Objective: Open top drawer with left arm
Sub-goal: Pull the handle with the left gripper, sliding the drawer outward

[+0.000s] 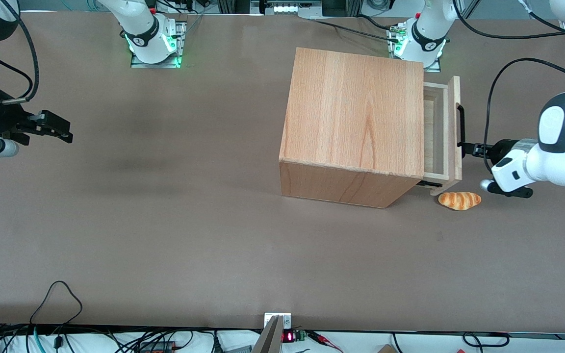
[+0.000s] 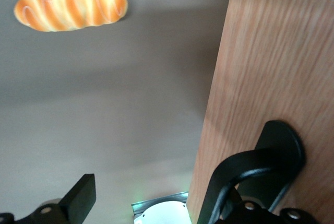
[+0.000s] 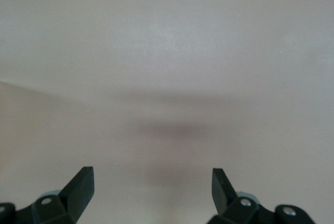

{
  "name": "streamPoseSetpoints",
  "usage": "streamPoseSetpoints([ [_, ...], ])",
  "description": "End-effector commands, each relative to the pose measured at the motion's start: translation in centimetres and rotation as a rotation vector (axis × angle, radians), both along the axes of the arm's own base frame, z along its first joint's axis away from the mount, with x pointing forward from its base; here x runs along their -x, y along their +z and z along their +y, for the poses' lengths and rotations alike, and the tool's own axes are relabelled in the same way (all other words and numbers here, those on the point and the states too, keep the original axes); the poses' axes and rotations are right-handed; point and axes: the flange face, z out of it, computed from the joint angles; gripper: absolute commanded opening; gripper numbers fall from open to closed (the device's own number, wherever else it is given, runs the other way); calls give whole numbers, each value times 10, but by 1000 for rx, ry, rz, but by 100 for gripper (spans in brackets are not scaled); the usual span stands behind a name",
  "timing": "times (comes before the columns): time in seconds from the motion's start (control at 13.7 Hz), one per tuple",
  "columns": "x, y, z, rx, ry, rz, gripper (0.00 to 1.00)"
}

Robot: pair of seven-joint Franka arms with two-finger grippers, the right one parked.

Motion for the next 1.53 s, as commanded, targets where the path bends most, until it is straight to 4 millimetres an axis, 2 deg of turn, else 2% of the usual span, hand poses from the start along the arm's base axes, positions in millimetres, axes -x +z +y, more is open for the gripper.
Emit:
streamPoseSetpoints([
  [0.0, -23, -20, 25, -69, 7, -39, 100],
  [0.22, -26, -25, 61, -68, 56, -46, 100],
  [0.51, -26, -29, 77, -67, 83, -52, 100],
  [0.73, -24, -34, 101, -66, 114, -62, 100],
  [0.95, -22, -33, 110, -41, 80, -76, 100],
  [1.1, -22, -34, 138, -45, 119, -98, 100],
  [1.17, -23, -35, 145, -46, 130, -104, 100],
  [1.46, -22, -37, 153, -36, 150, -105, 100],
])
